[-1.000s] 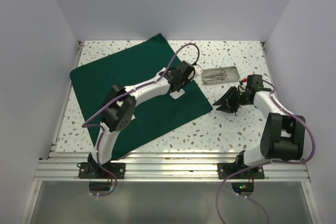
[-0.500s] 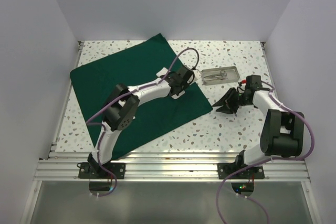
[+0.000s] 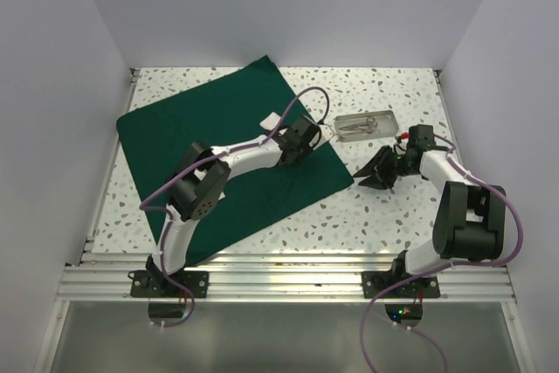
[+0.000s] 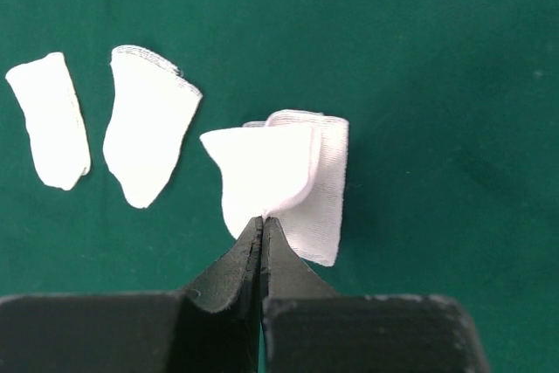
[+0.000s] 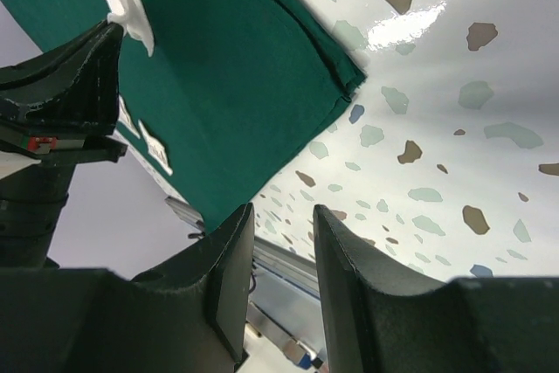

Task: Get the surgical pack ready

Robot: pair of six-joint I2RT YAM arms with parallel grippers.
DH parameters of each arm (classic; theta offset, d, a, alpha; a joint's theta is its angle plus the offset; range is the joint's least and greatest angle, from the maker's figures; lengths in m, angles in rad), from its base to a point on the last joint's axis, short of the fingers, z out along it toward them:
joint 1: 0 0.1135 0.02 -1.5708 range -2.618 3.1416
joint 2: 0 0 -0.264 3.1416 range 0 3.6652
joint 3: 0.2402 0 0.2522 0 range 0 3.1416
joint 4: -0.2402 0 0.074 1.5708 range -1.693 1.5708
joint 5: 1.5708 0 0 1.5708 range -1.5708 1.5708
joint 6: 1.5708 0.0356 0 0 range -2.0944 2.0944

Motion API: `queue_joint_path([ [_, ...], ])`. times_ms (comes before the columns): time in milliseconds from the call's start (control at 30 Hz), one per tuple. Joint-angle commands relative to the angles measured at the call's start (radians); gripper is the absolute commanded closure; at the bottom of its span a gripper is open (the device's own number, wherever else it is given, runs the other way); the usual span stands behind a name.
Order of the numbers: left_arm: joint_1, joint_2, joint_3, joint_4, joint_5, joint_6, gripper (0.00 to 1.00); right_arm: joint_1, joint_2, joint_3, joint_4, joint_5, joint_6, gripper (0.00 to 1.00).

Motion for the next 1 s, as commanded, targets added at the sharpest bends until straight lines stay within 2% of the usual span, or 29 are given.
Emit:
queue_joint_path([
  [0,-0.009,-0.051,-0.002,0.048,0.021,-0.015,1.0,0.005,0.001,0.008,0.013,-0.029,-0.011,0.62],
  [333,-0.011,-0.002,0.074,-0.027,0.053,-0.061,1.0,0.005,-0.003,0.008,0.01,-0.031,-0.013,0.62],
  [967,-0.011,-0.019,-0.008,-0.03,0.06,-0.057,1.0,0.005,-0.006,-0.004,0.022,-0.034,-0.011,0.62],
])
